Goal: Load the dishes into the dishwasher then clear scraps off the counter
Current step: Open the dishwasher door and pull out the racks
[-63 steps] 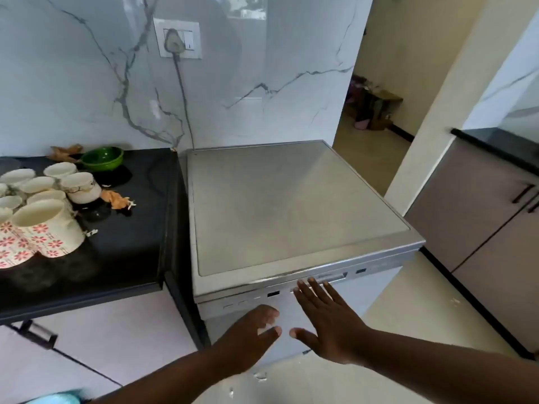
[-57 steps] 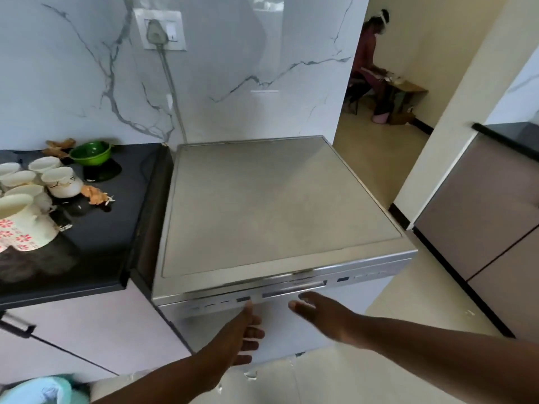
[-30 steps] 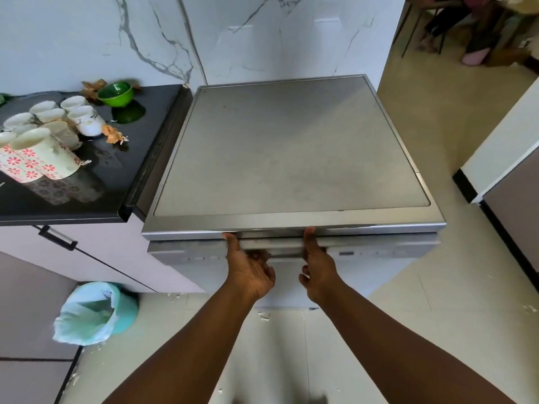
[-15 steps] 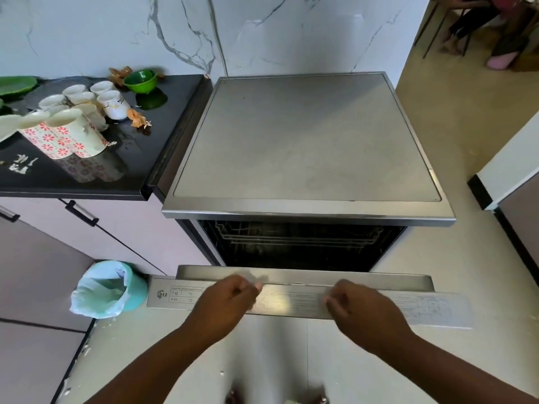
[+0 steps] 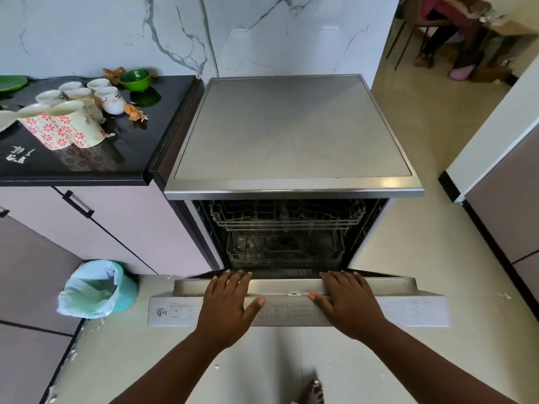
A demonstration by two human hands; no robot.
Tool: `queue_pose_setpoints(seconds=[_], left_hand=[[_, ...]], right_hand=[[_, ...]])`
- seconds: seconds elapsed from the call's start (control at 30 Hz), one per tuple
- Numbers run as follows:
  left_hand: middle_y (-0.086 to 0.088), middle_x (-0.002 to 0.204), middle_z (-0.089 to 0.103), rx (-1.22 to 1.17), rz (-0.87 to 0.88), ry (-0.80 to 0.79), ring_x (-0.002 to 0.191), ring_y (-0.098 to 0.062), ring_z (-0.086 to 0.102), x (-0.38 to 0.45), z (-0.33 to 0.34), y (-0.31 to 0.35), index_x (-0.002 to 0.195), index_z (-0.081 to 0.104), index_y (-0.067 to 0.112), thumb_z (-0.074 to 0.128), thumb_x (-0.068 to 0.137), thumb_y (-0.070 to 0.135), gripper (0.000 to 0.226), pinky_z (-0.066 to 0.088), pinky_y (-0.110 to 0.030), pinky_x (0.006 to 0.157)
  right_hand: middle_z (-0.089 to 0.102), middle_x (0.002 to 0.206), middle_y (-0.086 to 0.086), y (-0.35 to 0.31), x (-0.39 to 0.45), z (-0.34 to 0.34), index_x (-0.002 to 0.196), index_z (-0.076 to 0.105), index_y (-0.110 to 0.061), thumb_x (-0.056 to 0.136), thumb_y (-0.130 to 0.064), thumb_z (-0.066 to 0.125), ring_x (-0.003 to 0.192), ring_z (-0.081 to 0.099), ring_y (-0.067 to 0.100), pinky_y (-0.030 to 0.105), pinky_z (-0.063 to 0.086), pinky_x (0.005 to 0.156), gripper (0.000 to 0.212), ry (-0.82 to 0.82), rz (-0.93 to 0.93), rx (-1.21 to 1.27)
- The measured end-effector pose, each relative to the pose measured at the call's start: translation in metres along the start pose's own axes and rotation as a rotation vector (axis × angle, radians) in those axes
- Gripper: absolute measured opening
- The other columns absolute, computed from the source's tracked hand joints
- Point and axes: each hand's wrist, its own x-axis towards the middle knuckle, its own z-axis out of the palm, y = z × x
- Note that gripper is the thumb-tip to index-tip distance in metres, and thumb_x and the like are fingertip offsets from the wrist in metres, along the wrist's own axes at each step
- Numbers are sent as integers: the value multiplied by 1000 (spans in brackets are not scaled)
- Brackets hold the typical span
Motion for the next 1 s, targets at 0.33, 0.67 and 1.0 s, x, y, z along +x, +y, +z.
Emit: queue_pose_setpoints(seconds=[0.33, 0.67, 1.0], left_hand=[[7, 111, 71, -19, 136, -330, 98, -13, 69, -139, 70, -14, 110, 73, 25, 10, 91, 65, 77, 53, -32, 86], [-1, 130, 59, 99, 151, -551, 113, -11, 61, -183, 171, -19, 119, 69, 17, 0, 96, 59, 84, 50, -37, 92], [-4, 162, -3, 160, 46, -1007, 147, -25, 7, -216, 355, -20, 154, 5, 17, 8, 85, 70, 87, 9, -43, 117]], right_hand=[[73, 106, -3, -8, -134, 106, 106, 74, -23, 95, -61, 7, 91, 72, 19, 32, 57, 74, 79, -287, 80, -83], [76, 91, 3, 15, -174, 206, 88, 80, -15, 101, -33, 16, 70, 73, 14, 24, 54, 51, 67, -415, -170, -198], [26, 154, 21, 31, -208, 380, 148, 22, 5, 89, -24, 31, 137, 34, 41, 45, 33, 109, 66, -793, -48, -11]])
